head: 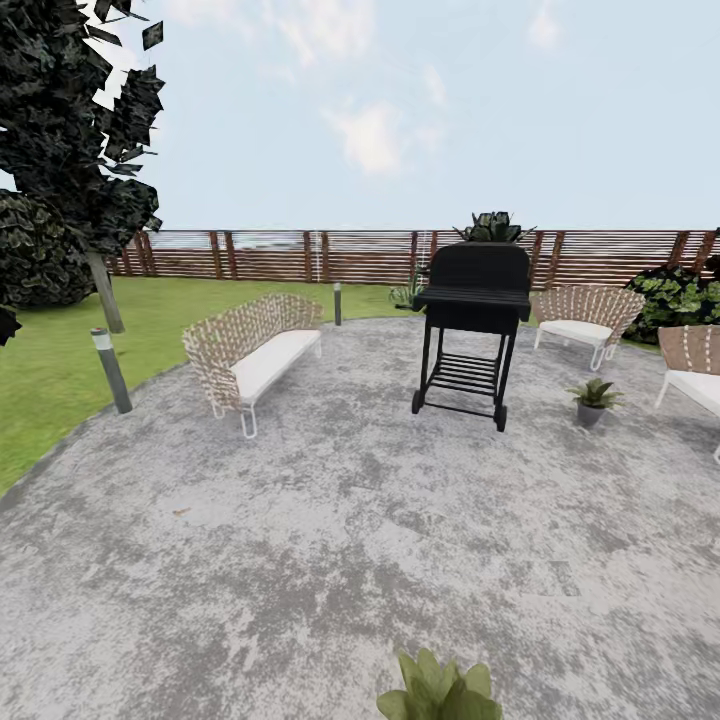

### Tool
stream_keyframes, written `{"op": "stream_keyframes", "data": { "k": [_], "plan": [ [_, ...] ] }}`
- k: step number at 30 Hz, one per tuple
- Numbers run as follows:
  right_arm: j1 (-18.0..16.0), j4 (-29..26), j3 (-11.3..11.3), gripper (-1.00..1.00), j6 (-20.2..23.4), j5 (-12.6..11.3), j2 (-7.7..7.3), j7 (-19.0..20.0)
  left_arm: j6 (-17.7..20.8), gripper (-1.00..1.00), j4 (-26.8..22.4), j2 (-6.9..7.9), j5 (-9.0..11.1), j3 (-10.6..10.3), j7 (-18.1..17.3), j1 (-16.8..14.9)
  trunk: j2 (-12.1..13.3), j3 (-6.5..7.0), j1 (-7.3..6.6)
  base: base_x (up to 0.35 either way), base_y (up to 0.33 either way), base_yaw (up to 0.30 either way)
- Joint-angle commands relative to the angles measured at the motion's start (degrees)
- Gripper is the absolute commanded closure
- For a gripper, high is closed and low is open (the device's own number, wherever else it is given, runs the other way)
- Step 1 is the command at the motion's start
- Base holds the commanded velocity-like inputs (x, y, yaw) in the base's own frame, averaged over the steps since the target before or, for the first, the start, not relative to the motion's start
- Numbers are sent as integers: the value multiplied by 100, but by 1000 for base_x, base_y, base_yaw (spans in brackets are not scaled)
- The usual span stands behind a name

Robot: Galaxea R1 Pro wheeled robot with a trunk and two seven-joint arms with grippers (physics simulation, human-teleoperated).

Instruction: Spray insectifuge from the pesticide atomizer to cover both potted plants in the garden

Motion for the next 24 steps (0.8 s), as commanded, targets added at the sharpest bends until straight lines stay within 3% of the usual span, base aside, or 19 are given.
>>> {"op": "stream_keyframes", "data": {
  "k": [1, 8, 16, 24],
  "plan": [
    [-34, -33, 10, -100, -33, 19, 33, -16, -6, -100, 3, -9, -12, -4, -29, 11, -2, -3, 0, 0, 0, 0],
    [-78, -210, 22, -100, -111, 30, 209, -17, -17, -100, -15, -15, -21, -16, -18, 13, -2, -3, 0, 0, 0, 0],
    [-80, -220, 16, -100, -368, 26, 220, -18, -17, -100, -12, -16, 12, 33, 34, 13, -2, -3, 0, -24, 20, 0],
    [-80, -220, 18, -100, -413, 26, 220, -18, -18, -100, -14, -17, -22, 26, 54, 12, -2, -3, 0, -218, 168, 0]
  ]
}}
